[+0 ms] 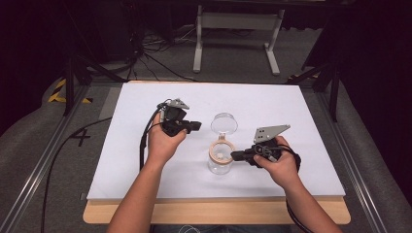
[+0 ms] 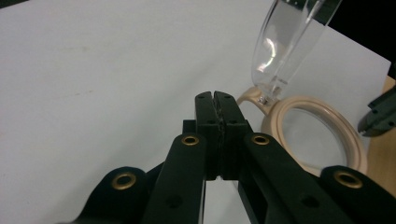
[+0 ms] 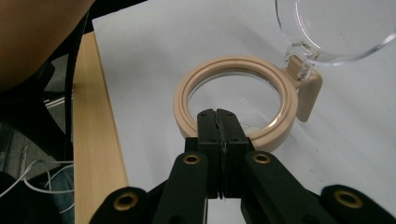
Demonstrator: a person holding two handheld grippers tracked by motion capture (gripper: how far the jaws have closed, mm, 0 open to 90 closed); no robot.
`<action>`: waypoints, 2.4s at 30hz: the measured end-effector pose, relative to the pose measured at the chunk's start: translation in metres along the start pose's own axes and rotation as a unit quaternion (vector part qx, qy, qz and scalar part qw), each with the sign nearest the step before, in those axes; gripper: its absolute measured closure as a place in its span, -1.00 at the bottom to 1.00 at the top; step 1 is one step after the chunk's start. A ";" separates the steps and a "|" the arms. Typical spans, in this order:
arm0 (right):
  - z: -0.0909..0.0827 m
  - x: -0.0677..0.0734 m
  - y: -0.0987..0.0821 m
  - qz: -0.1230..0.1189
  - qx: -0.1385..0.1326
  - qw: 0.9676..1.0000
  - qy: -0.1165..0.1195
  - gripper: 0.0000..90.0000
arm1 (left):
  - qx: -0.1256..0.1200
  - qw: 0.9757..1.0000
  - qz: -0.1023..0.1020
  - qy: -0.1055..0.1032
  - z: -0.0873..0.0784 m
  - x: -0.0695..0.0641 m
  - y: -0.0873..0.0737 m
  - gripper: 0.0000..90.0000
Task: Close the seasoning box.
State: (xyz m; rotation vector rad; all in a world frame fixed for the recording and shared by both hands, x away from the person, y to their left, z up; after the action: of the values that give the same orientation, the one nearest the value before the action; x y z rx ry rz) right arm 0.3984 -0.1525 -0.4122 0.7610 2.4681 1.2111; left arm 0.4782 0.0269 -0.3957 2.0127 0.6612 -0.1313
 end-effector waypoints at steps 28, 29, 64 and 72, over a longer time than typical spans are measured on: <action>0.007 -0.006 0.007 0.042 -0.060 0.997 -0.030 1.00 | -0.044 0.997 0.055 -0.023 0.021 -0.016 0.016 0.99; 0.006 -0.007 0.007 0.045 -0.061 0.997 -0.030 1.00 | -0.041 0.997 0.056 -0.025 0.021 -0.017 0.016 0.99; -0.004 0.004 0.006 0.038 -0.039 0.999 -0.003 1.00 | 0.080 0.995 0.050 -0.026 -0.035 -0.030 -0.005 0.86; 0.000 0.009 0.004 0.030 -0.017 0.999 0.009 1.00 | 0.106 0.993 0.041 -0.025 -0.041 -0.032 -0.015 0.85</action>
State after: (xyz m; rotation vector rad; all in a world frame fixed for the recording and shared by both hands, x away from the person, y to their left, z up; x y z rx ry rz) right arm 0.3926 -0.1455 -0.4087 0.8240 2.4500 1.2832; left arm 0.4366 0.0536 -0.3746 2.2297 0.5505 -0.2104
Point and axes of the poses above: each handheld gripper's, and its own axes: z roughly forward along the jaws, y roughly out of its top, x roughly to its left, the point moved 8 cm from there along z, roughly forward along the jaws, and after that the axes turned 14 degrees about -y, right-handed, at the moved point
